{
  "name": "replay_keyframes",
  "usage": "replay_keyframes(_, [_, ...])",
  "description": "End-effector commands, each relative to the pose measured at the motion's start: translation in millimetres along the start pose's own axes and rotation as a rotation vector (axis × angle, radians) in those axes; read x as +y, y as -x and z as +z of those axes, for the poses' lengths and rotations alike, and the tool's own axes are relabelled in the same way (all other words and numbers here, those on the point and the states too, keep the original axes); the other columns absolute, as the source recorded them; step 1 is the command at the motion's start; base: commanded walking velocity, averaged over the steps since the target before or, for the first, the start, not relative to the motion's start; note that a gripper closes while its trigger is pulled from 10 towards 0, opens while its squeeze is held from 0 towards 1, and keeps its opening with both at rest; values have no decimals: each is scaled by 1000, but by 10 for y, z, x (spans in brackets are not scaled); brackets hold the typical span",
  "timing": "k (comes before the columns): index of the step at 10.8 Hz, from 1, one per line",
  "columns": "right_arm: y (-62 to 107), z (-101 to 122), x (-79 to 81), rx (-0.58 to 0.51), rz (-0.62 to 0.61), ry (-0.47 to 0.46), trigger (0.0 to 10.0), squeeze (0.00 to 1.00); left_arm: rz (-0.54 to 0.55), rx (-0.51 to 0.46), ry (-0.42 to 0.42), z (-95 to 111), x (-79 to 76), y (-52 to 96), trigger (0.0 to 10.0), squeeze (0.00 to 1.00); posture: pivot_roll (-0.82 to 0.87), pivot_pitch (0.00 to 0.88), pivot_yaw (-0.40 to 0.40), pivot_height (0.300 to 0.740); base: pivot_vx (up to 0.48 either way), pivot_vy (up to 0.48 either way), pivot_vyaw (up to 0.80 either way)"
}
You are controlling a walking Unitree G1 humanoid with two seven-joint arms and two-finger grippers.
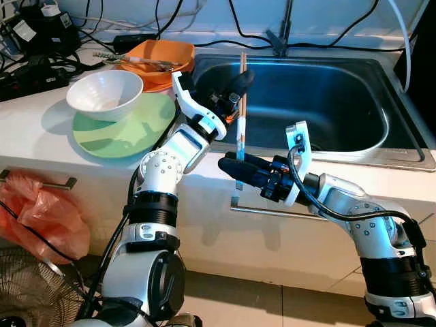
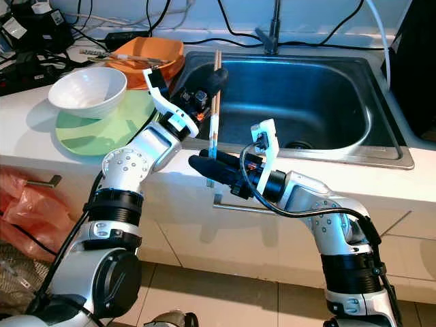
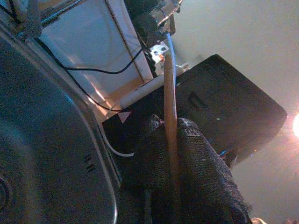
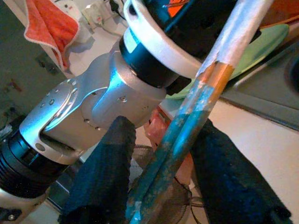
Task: Kitchen organization
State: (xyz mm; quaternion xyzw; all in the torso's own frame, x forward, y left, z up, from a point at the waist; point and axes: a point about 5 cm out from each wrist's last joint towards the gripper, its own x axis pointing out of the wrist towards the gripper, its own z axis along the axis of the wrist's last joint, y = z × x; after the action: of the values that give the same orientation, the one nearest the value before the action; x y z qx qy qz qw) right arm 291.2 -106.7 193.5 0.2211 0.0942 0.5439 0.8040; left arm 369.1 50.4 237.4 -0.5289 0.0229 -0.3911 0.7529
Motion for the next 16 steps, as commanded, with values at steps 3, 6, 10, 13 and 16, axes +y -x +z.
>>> replay_keyframes(3, [-24,53,28,-13,1,-3,0,0,-28,48,107,-368,-10,-14,10000,0,-32,65,91,740,0,0,0])
replay_keyframes(6, [-21,65,17,-29,-18,-7,0,0,25,60,34,-340,40,-7,10000,0,-33,63,87,740,0,0,0])
replay_keyframes(10, [-18,49,2,-31,-38,-14,0,0,101,23,-37,-260,123,3,10000,1000,-31,66,86,740,0,0,0])
replay_keyframes(13, [-36,49,-45,-53,-88,-20,0,0,86,26,-30,-296,101,5,10000,1000,-30,69,86,740,0,0,0])
replay_keyframes(16, [-85,79,-122,-85,-160,-15,0,0,31,46,-101,-249,9,46,10000,1000,-18,71,82,740,0,0,0])
